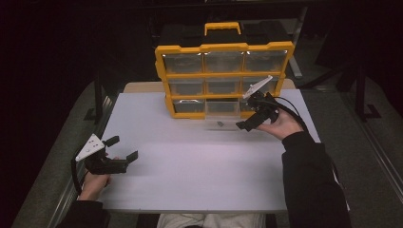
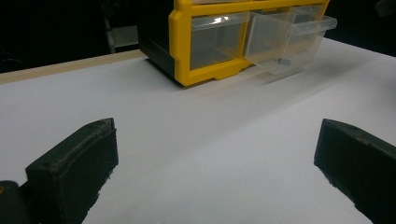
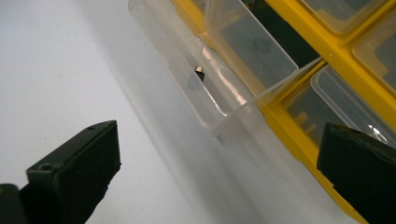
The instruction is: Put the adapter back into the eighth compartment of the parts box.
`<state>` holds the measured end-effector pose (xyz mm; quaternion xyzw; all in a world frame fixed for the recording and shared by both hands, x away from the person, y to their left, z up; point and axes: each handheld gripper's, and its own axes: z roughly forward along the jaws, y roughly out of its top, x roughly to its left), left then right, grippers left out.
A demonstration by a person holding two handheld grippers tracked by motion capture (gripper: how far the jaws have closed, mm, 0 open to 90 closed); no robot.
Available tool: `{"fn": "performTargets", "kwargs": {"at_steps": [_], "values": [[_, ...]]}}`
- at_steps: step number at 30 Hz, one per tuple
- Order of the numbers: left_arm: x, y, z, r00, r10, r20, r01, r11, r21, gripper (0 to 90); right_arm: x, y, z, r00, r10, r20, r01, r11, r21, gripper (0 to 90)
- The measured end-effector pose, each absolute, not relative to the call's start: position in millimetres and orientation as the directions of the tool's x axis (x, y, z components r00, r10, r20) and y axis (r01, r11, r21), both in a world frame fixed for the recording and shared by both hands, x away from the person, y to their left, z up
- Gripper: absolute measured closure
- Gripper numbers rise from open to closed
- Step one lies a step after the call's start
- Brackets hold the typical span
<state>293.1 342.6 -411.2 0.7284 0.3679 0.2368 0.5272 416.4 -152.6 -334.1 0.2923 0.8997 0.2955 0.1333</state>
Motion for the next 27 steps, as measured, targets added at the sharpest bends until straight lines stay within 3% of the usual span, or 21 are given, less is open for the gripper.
{"fn": "performTargets", "kwargs": {"at_steps": [27], "values": [[293.3, 342.7, -411.6, 0.614, 0.788, -0.043, 0.289, -0.174, 0.941, 0.0, 377.1, -179.8, -353.9, -0.760, 0.646, -0.065, 0.436, 0.582, 0.687, 0.0]]}}
